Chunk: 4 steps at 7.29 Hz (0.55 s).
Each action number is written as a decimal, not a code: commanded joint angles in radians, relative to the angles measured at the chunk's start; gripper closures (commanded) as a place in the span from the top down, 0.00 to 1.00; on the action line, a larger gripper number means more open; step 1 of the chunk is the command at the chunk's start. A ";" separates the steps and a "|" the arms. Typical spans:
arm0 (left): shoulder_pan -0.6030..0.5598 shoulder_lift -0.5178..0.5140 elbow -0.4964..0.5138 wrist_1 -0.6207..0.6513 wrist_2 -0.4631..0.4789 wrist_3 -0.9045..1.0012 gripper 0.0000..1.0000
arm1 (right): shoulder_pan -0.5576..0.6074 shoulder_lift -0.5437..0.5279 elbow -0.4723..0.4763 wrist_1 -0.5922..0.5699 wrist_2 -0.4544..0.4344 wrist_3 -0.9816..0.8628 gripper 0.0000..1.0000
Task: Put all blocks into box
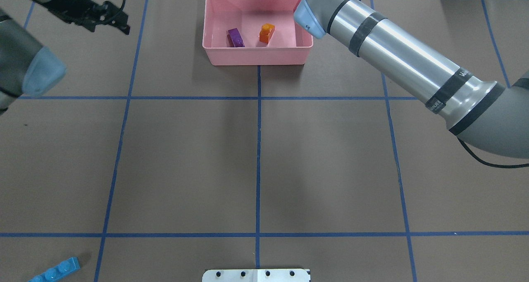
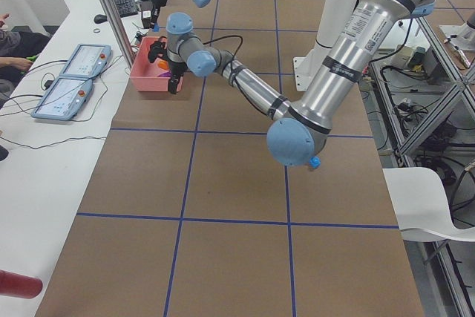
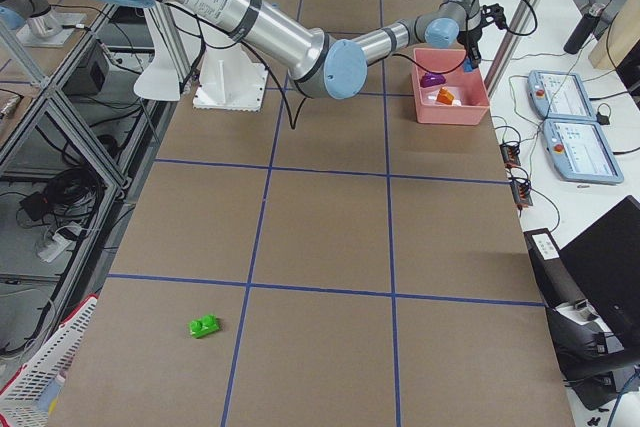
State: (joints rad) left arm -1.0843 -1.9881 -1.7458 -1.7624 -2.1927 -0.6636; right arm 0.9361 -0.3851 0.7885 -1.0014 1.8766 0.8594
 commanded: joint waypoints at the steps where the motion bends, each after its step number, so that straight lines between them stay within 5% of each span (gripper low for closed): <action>1: 0.058 0.275 -0.209 0.018 0.002 0.097 1.00 | -0.040 0.002 -0.015 0.039 -0.045 0.003 0.00; 2: 0.149 0.393 -0.280 0.018 0.008 0.111 1.00 | -0.040 0.002 -0.015 0.041 -0.042 0.007 0.00; 3: 0.243 0.488 -0.335 0.017 0.033 0.113 1.00 | -0.042 0.002 -0.014 0.040 -0.042 0.007 0.61; 4: 0.317 0.556 -0.372 0.017 0.059 0.114 1.00 | -0.040 0.002 -0.009 0.038 -0.040 0.009 0.99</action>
State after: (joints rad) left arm -0.8647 -1.5314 -2.0612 -1.7452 -2.1622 -0.5544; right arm 0.8960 -0.3836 0.7758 -0.9631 1.8353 0.8666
